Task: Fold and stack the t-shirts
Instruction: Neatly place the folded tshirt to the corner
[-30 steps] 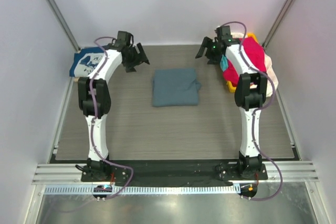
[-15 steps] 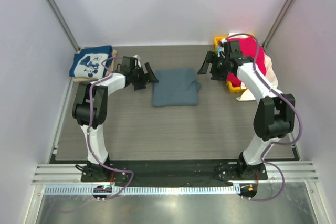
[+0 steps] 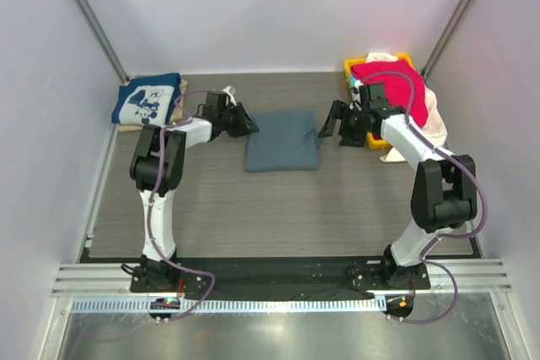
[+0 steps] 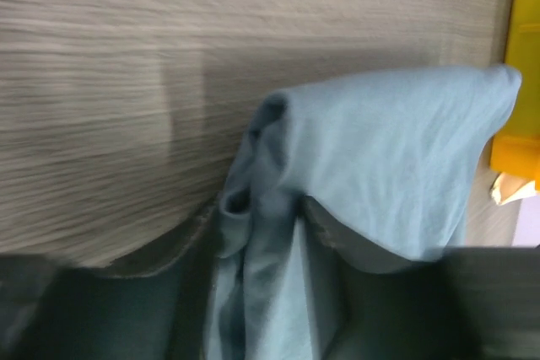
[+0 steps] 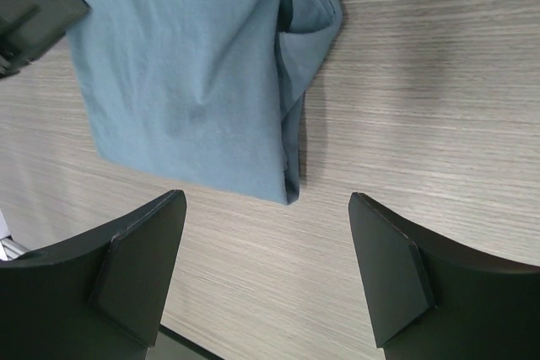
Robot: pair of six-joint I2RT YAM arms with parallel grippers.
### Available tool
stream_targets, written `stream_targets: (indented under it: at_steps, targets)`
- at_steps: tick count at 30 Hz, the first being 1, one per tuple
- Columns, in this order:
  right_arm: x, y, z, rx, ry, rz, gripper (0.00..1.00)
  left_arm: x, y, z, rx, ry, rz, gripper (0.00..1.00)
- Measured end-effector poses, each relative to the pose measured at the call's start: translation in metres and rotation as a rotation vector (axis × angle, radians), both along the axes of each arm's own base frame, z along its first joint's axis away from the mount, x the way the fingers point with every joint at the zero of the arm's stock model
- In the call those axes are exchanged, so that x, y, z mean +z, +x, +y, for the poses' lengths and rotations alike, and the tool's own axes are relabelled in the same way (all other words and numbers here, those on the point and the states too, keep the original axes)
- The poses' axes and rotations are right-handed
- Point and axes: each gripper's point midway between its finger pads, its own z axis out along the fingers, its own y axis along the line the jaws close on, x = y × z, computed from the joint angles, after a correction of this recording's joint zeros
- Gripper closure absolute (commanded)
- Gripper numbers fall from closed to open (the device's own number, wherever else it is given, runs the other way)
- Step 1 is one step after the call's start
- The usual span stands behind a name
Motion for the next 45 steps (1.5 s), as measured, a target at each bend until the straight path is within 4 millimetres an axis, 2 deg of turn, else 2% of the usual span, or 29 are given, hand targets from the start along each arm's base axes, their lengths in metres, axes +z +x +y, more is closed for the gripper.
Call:
stream_targets:
  at_steps: [1, 2, 3, 6, 10, 13, 19, 21, 24, 27, 32, 37, 41, 45]
  targets:
    - [0.0, 0.001, 0.0, 0.001, 0.002, -0.004, 0.16, 0.0, -0.002, -0.004, -0.006, -0.007, 0.003, 0.83]
    - [0.001, 0.001, 0.001, 0.002, 0.004, -0.008, 0.16, -0.001, -0.004, -0.008, -0.015, -0.011, 0.005, 0.96]
    - [0.001, 0.002, 0.001, 0.002, 0.005, -0.012, 0.16, 0.0, -0.006, -0.01, -0.029, -0.017, 0.003, 1.0]
    - [0.002, 0.003, 0.002, 0.005, 0.01, -0.018, 0.16, 0.004, -0.008, -0.012, -0.04, -0.042, 0.011, 1.0]
    - [0.005, 0.002, 0.003, 0.01, 0.017, -0.025, 0.16, 0.016, -0.01, 0.011, -0.02, -0.013, 0.062, 1.0]
    - [0.014, 0.001, 0.004, 0.014, 0.028, -0.047, 0.16, 0.053, 0.002, 0.033, 0.0, 0.022, 0.038, 1.0]
    - [0.032, 0.001, 0.008, 0.028, 0.056, -0.096, 0.16, 0.157, 0.017, 0.085, 0.044, 0.106, -0.122, 1.0]
    - [0.037, 0.0, 0.009, 0.033, 0.064, -0.105, 0.16, 0.182, 0.02, 0.103, 0.059, 0.143, -0.154, 1.0]
    - [0.041, -0.001, 0.011, 0.039, 0.074, -0.115, 0.16, 0.204, 0.022, 0.127, 0.082, 0.194, -0.179, 1.0]
    - [0.045, -0.002, 0.012, 0.043, 0.083, -0.122, 0.16, 0.214, 0.018, 0.155, 0.107, 0.252, -0.163, 1.0]
    - [0.048, -0.004, 0.013, 0.05, 0.093, -0.13, 0.16, 0.228, 0.024, 0.198, 0.152, 0.331, -0.156, 1.0]
    - [0.048, -0.005, 0.015, 0.053, 0.102, -0.128, 0.16, 0.225, 0.027, 0.231, 0.194, 0.361, -0.131, 1.0]
    - [0.049, -0.005, 0.017, 0.053, 0.116, -0.126, 0.16, 0.218, 0.031, 0.246, 0.208, 0.379, -0.11, 1.0]
    - [0.048, -0.005, 0.018, 0.056, 0.125, -0.127, 0.16, 0.218, 0.035, 0.251, 0.21, 0.39, -0.113, 1.0]
